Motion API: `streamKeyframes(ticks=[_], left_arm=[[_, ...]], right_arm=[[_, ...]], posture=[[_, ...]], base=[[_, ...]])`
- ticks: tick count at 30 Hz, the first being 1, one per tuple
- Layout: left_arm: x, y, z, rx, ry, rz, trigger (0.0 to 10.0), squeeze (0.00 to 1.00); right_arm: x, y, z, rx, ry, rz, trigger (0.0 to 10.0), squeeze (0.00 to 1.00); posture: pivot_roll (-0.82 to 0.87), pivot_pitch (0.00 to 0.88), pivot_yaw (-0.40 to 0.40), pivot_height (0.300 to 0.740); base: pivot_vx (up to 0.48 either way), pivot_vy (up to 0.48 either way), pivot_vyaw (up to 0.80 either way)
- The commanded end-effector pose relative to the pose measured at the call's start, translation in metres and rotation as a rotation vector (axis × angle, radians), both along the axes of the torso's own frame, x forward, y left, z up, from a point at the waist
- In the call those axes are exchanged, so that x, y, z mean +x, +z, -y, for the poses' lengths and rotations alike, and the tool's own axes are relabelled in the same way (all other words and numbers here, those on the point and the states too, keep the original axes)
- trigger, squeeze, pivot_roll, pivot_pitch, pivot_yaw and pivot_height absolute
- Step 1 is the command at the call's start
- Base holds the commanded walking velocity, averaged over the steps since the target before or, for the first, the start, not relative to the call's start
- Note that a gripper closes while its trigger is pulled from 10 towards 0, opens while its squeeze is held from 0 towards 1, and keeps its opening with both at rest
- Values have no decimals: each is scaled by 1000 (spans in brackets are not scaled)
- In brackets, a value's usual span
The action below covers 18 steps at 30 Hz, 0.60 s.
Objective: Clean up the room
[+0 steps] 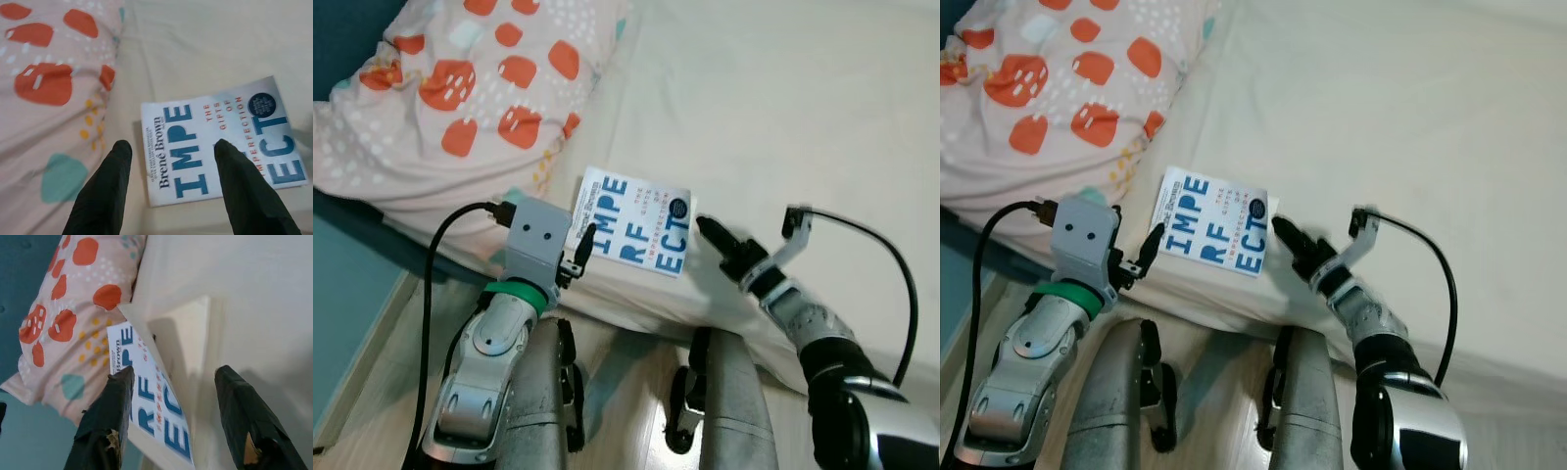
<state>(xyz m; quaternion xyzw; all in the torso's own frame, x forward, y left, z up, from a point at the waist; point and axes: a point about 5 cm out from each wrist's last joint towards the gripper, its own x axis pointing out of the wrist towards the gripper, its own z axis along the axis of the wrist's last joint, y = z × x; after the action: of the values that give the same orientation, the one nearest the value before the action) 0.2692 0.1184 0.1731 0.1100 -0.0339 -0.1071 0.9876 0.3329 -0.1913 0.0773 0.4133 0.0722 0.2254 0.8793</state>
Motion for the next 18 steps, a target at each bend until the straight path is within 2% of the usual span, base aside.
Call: streamKeyframes(ticks=[1, 2, 3, 5, 6, 7, 8, 9, 11, 15, 16, 18], left_arm=[[1, -6, 4, 1, -15, -14, 10000, 0], [1, -6, 4, 1, -15, -14, 10000, 0], [4, -6, 5, -1, -22, -8, 10000, 0], [4, -6, 5, -1, -22, -8, 10000, 0], [8, -6, 7, -4, -28, -1, 10000, 0], [8, -6, 7, -4, -28, -1, 10000, 0], [12, -5, 8, -8, -31, 5, 10000, 0], [15, -6, 11, -14, -35, 11, 10000, 0], [15, -6, 11, -14, -35, 11, 10000, 0], [25, -14, 14, -67, -39, -36, 10000, 0], [26, -16, 14, -73, -39, -45, 10000, 0], [28, -17, 14, -76, -38, -48, 10000, 0]], right_arm=[[-15, -13, 5, 32, -22, -27, 10000, 0], [-15, -13, 5, 32, -22, -27, 10000, 0], [-27, -20, 8, 25, -41, -34, 10000, 0], [-27, -20, 8, 25, -41, -34, 10000, 0], [-38, -24, 11, 9, -62, -28, 10000, 0], [-38, -24, 11, 9, -62, -28, 10000, 0], [-46, -23, 10, -18, -83, -4, 10000, 0], [-48, -16, 6, -86, -110, 49, 10000, 0], [-48, -16, 6, -86, -110, 49, 10000, 0], [-30, 25, -24, -428, -200, 321, 10000, 0], [-25, 35, -28, -465, -225, 372, 10000, 0], [-24, 41, -30, -481, -241, 396, 10000, 0]], posture=[[69, 141, 20, 588], [69, 141, 20, 588], [58, 132, 21, 588], [58, 132, 21, 588], [42, 117, 21, 588], [42, 117, 21, 588], [26, 103, 21, 588], [13, 91, 25, 588], [13, 91, 25, 588], [-6, 43, 37, 588], [-5, 36, 33, 592], [-5, 34, 31, 596]], base=[[0, 0, 0], [0, 0, 0], [0, 0, 0], [0, 0, 0], [0, 0, 0], [0, 0, 0], [0, 0, 0], [0, 0, 0], [0, 0, 0], [0, 0, -253], [0, 0, -469], [0, 0, -469]])
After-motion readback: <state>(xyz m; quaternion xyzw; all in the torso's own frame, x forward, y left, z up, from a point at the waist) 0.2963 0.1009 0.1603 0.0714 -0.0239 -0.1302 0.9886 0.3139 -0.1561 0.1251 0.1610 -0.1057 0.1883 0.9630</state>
